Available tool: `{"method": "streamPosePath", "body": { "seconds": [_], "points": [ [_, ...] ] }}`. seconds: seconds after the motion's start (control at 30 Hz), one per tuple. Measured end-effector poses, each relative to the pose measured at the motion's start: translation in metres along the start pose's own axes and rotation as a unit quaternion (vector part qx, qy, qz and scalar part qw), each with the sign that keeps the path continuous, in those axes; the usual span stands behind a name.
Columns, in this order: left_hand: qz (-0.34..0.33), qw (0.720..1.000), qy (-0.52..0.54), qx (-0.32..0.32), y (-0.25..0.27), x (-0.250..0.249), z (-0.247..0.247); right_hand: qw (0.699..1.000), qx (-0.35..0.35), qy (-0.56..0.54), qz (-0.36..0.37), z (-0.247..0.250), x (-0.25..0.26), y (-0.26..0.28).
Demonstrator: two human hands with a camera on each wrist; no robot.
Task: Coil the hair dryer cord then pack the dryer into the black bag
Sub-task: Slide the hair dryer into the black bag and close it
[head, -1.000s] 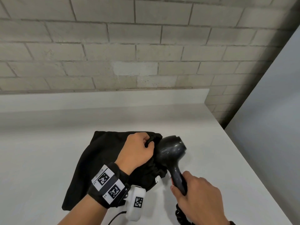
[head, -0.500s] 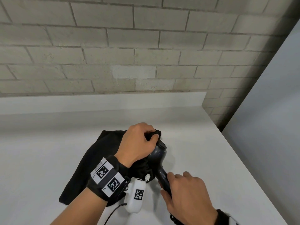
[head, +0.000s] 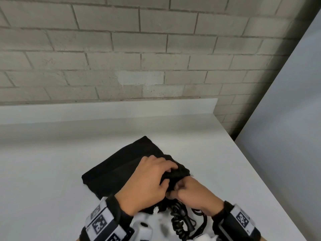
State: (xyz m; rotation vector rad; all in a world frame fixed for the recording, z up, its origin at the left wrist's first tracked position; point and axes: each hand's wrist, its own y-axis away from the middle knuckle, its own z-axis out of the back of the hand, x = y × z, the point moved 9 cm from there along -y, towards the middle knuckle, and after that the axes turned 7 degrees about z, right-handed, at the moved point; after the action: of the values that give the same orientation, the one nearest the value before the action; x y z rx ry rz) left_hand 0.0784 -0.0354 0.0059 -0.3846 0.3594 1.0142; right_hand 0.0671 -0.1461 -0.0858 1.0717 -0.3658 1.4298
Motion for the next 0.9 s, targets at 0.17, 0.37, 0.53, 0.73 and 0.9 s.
{"method": "streamPosePath", "body": {
  "seconds": [0.17, 0.37, 0.53, 0.73, 0.9],
  "points": [
    [0.193, 0.979, -0.046, -0.056, 0.039, 0.047, -0.024, 0.990, -0.008, -0.141, -0.023, -0.015, -0.015, -0.003],
    [0.317, 0.948, 0.015, -0.003, 0.077, 0.074, -0.037, 0.965, 0.018, -0.261, 0.002, -0.034, -0.002, -0.005],
    [0.240, 0.960, 0.139, 0.039, 0.080, 0.062, -0.042, 0.963, -0.058, -0.261, -0.023, -0.040, -0.005, -0.008],
    [0.213, 0.950, 0.226, 0.001, 0.090, 0.063, -0.037, 0.936, -0.081, -0.337, -0.055, -0.047, -0.008, -0.012],
    [0.233, 0.948, 0.209, -0.051, 0.092, 0.070, -0.028, 0.882, 0.001, -0.470, -0.019, -0.055, 0.002, -0.001]
  ]
}}
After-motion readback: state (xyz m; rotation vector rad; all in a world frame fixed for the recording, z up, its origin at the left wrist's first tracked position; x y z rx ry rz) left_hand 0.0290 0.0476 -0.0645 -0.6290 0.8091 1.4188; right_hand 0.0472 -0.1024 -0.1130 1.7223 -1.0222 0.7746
